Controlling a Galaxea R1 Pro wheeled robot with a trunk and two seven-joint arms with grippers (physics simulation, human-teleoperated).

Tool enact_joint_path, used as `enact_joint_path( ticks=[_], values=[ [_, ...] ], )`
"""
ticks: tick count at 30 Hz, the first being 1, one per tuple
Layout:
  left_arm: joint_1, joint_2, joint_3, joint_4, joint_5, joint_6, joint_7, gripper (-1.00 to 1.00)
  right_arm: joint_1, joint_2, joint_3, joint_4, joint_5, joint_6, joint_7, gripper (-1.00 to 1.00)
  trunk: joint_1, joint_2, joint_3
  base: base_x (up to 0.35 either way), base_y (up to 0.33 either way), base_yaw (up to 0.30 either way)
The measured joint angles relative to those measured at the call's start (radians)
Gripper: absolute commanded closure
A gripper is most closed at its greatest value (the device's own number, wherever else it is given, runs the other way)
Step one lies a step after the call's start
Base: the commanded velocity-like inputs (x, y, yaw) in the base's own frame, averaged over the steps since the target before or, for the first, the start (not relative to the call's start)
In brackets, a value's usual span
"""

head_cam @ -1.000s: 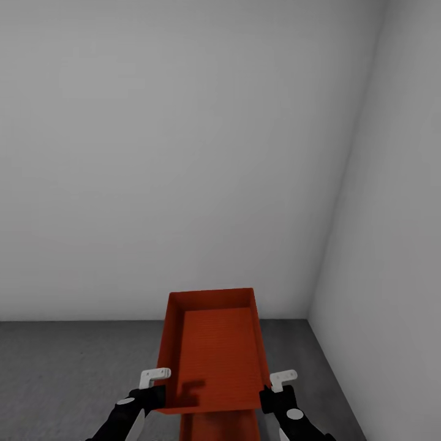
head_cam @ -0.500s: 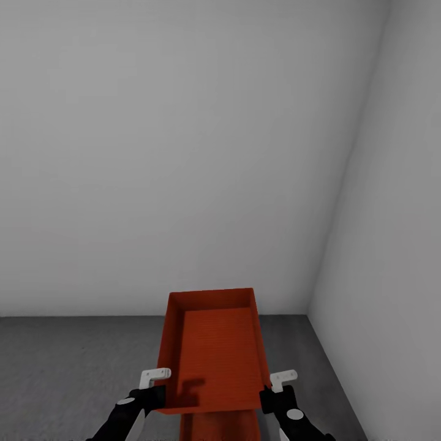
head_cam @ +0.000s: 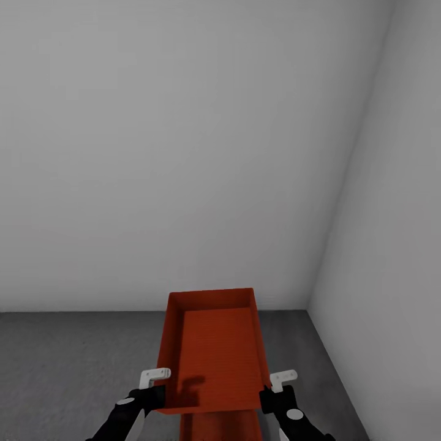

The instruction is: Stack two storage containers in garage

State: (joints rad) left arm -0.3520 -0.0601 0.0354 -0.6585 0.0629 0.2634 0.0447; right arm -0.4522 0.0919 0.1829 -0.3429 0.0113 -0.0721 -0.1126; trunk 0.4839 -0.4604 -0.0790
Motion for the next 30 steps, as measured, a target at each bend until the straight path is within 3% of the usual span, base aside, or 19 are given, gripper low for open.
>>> enact_joint_path(
  ticks=[30],
  values=[
    [0.000,-0.001,-0.001,0.000,0.001,0.001,0.003,1.00,0.000,-0.002,0.000,0.000,-0.001,0.000,0.002,1.00,0.115,-0.211,-0.143,0.000,0.000,0.000]
  ],
)
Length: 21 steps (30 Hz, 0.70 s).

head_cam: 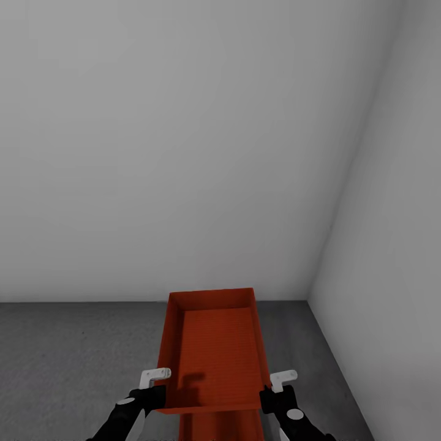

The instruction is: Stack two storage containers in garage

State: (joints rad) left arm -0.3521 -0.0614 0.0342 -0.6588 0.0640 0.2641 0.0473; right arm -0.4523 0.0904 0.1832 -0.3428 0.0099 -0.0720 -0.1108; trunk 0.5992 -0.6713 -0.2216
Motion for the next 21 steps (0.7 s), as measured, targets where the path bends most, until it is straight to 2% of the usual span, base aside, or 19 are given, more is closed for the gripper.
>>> enact_joint_path(
  ticks=[21],
  values=[
    [0.000,0.000,-0.001,0.001,0.002,0.001,0.001,1.00,0.000,0.000,0.002,0.002,-0.003,0.000,0.000,1.00,0.081,-0.147,-0.100,0.000,0.000,0.000]
  ],
)
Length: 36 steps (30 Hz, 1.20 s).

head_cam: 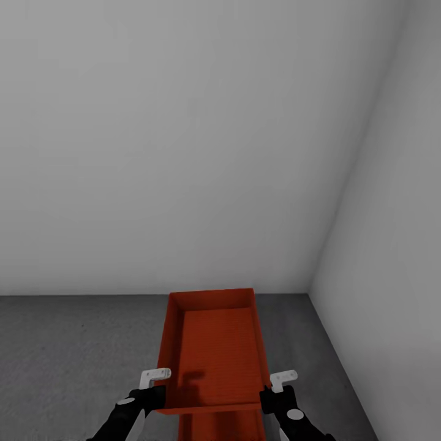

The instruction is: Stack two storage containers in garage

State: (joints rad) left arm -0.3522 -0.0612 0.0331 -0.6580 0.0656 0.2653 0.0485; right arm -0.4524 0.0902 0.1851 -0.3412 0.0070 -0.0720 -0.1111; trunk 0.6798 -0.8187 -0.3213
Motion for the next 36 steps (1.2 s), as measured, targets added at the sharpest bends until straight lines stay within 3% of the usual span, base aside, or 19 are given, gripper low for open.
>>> enact_joint_path(
  ticks=[36],
  values=[
    [0.000,0.000,-0.002,0.001,0.001,0.007,0.004,1.00,0.000,0.001,-0.003,0.007,0.000,0.000,0.002,1.00,0.138,-0.252,-0.171,0.000,0.000,0.000]
  ],
)
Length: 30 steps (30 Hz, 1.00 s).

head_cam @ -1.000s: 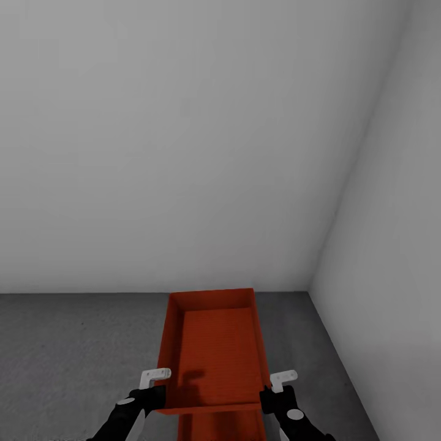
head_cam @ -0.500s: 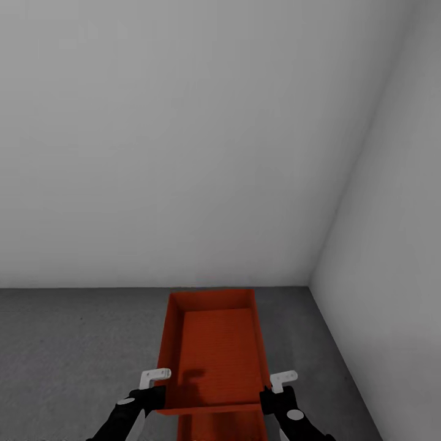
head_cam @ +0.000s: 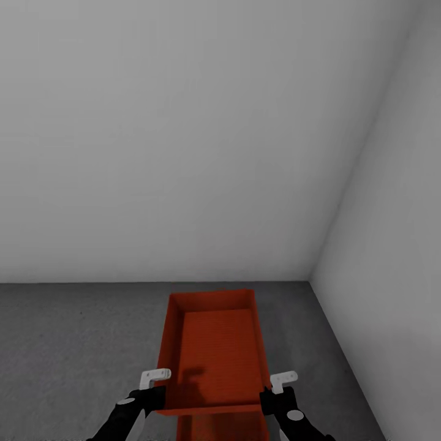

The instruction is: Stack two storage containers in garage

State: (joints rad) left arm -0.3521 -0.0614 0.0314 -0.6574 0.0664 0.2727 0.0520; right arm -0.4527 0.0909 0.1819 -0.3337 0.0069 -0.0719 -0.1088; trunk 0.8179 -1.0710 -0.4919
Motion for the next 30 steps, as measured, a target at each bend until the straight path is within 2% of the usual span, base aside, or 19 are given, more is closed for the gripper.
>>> enact_joint_path(
  ticks=[26,30],
  values=[
    [0.000,0.000,-0.001,0.000,0.000,0.002,0.001,1.00,0.000,0.000,-0.001,0.002,0.000,0.000,0.001,1.00,0.100,-0.182,-0.123,0.000,0.000,0.000],
    [0.000,0.000,-0.001,0.000,0.001,0.002,0.001,1.00,0.000,0.000,-0.001,0.001,0.000,0.000,0.000,1.00,0.100,-0.182,-0.130,0.000,0.000,0.000]
  ],
)
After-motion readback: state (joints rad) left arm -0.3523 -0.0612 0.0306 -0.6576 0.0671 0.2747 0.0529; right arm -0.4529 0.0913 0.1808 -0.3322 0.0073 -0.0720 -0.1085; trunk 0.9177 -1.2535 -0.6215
